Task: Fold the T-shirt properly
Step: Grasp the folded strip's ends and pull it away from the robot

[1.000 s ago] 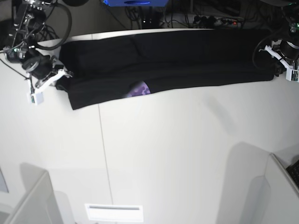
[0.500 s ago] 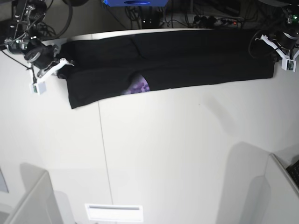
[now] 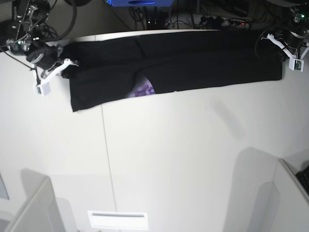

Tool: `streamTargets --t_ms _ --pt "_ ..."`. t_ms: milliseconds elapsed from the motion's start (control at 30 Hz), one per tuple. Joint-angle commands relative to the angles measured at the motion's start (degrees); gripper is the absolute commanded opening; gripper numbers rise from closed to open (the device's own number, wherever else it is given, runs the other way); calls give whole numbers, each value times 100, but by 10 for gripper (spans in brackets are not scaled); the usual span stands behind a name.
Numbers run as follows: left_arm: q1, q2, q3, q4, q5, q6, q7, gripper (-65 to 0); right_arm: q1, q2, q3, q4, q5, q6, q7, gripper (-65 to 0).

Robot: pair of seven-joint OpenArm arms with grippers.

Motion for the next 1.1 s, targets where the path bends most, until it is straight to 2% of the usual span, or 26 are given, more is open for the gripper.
streamTargets --t_ms 0,33,67,167,300,367,433,500,533,600,667,700,867,967,1067 --pt "34 -81 -75 73 -35 12 -77 -650 30 32 49 76 58 31 48 -650" --pt "34 -81 -84 73 -26 12 -77 -650 30 32 49 76 58 31 30 -650" --pt "34 -81 -93 73 -26 12 -77 -637 30 32 49 85 58 31 30 -594" --pt "51 -81 -93 73 -35 12 -77 -444 39 32 67 94 58 31 39 -449" --pt "69 -81 -102 99 -53 12 -86 -219 39 49 67 120 58 31 206 -435" --pt "69 -72 -234 126 -70 3 -95 -153 13 67 58 120 58 31 408 -435" --pt "16 59 -418 126 -237 -67 -95 -133 22 76 14 120 58 84 602 -437" --pt "16 112 -462 135 -571 -67 -95 -169 136 41 -91 76 58 84 769 -458" --pt "8 112 -418 108 -729 -67 -95 -217 224 58 -285 59 58 84 813 -503" --pt "-98 112 -269 73 -870 -32 -95 -375 364 93 -663 -56 58 84 848 -650" --pt "-221 191 -163 -15 -721 83 -95 -611 479 76 -882 -223 49 40 857 -650" --pt "-256 262 -146 -103 -589 135 -95 -650 514 49 -944 -381 49 40 874 -650" --pt "-696 490 65 -912 264 118 -121 -650 742 49 -1032 -1304 40 31 892 -650" --pt "-916 508 232 -1457 642 118 -429 -650 918 102 -1049 -1832 -4 31 1112 -650" --pt "-1100 490 443 -1843 818 144 -728 -650 1173 49 -1067 -2297 -584 31 1349 -650"
